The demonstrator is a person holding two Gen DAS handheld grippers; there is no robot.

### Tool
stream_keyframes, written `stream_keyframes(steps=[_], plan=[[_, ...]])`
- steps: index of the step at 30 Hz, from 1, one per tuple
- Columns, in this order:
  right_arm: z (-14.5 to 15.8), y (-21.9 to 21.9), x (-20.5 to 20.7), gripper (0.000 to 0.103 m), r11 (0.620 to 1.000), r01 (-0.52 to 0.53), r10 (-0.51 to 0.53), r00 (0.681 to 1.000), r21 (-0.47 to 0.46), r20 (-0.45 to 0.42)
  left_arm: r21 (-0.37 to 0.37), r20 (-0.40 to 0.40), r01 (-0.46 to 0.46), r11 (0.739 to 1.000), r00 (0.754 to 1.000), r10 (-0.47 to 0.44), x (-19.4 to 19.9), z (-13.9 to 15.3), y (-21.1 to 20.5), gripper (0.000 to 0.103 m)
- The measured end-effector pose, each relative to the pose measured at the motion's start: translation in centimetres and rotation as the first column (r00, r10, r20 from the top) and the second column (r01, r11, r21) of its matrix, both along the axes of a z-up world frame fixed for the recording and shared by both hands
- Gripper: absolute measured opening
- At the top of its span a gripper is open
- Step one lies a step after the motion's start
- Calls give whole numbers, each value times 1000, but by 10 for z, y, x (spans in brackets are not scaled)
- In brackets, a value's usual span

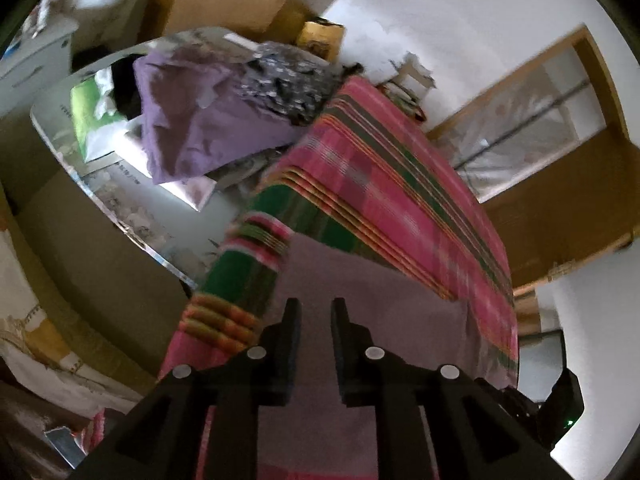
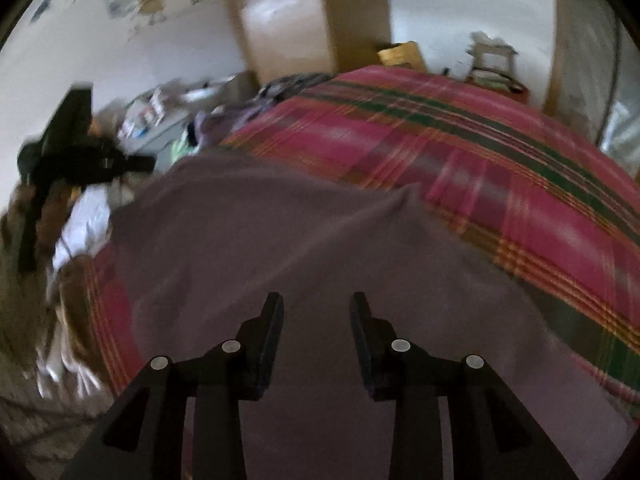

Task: Fold clothes

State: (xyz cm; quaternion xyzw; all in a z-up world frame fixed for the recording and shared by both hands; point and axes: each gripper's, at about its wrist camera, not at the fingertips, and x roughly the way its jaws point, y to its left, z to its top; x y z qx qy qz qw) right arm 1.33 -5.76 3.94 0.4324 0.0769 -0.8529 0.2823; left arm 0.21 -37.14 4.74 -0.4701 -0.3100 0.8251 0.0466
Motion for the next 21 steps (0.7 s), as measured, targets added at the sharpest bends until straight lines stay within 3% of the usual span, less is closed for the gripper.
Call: stream_keyframes(steps=[8, 11, 17, 21], plan=[[-20, -13, 52, 40, 993, -73, 75, 997, 96, -13, -29, 30, 57, 998, 998, -56, 12, -12, 25, 16], [-23, -11, 74, 41, 990, -64, 73, 995, 127, -66, -38, 44, 74, 997, 996, -72, 16, -17, 33, 16], [-26, -6, 97, 46, 988, -61, 75, 992, 140, -99, -53, 30, 118, 992, 993, -116, 24, -14, 54, 16], [-14, 8, 105, 46, 994, -5, 22, 989, 113, -145, -75, 0, 143, 987, 990, -143, 32, -5, 71, 16]])
